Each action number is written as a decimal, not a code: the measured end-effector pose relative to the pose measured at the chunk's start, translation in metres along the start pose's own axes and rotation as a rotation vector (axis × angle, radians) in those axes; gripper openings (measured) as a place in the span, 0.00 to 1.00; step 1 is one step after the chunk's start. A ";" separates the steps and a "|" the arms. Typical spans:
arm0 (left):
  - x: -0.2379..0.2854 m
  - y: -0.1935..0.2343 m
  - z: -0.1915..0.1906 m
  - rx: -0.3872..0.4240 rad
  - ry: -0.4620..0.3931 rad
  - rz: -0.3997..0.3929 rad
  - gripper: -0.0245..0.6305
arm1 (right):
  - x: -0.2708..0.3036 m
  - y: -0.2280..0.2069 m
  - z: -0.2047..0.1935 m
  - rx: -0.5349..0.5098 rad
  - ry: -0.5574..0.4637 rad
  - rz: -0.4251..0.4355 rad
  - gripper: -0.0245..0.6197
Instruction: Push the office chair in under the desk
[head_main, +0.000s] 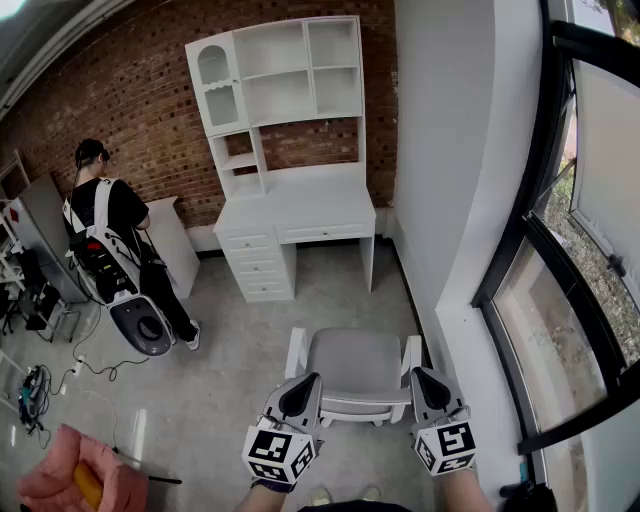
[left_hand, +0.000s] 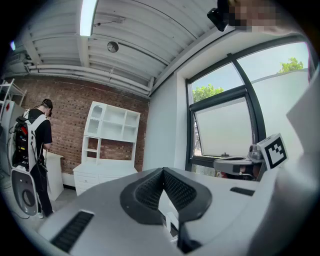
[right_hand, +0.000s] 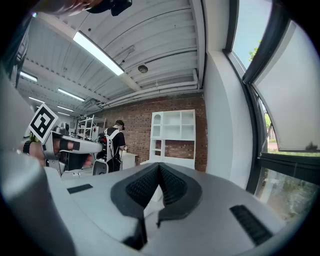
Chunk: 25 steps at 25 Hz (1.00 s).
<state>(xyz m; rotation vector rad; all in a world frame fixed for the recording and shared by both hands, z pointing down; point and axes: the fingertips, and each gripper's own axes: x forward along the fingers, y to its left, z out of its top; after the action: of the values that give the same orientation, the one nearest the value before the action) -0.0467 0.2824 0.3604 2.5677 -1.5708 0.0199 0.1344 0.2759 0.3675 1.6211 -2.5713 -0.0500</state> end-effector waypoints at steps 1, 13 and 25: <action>0.001 -0.001 -0.001 0.000 0.001 0.001 0.05 | 0.000 -0.001 -0.001 -0.002 0.001 0.000 0.04; 0.000 -0.005 -0.007 0.005 0.013 0.004 0.04 | -0.005 0.003 -0.003 -0.022 0.004 0.001 0.04; -0.002 0.008 -0.039 0.008 0.073 0.061 0.05 | -0.012 0.002 -0.026 -0.029 0.037 0.006 0.04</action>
<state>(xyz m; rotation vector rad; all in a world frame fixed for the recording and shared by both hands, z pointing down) -0.0526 0.2854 0.4000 2.4939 -1.6244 0.1247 0.1406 0.2880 0.3928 1.5892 -2.5358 -0.0560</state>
